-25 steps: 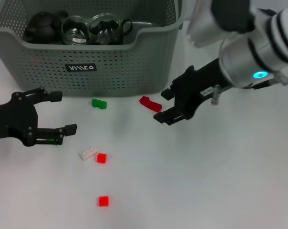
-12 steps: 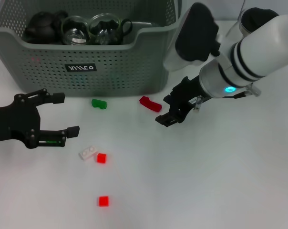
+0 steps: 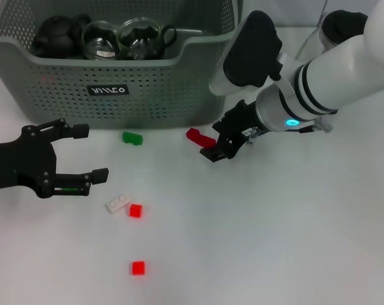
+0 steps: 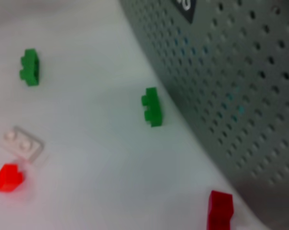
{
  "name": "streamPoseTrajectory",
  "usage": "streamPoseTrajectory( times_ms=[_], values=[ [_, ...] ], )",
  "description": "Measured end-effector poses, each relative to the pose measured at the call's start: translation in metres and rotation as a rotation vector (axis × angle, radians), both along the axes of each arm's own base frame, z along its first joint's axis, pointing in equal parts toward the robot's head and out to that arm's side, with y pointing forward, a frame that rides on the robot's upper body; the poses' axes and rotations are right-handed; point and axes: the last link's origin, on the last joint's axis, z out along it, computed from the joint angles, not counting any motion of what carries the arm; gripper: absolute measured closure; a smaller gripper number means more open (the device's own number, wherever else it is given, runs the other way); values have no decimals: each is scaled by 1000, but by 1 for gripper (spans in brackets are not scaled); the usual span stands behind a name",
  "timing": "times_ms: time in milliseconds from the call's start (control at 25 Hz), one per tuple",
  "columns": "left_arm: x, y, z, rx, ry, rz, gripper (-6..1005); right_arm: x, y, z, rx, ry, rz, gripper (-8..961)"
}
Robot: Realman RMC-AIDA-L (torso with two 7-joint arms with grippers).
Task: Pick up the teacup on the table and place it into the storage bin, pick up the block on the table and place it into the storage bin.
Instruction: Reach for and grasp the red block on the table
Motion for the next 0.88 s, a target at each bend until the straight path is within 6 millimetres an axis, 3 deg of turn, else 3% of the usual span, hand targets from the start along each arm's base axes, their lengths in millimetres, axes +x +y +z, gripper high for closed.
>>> streamPoseTrajectory(
  times_ms=[880],
  values=[
    [0, 4, 1, 14, -13, 0, 49, 6, 4, -11, 36, 20, -14, 342]
  ],
)
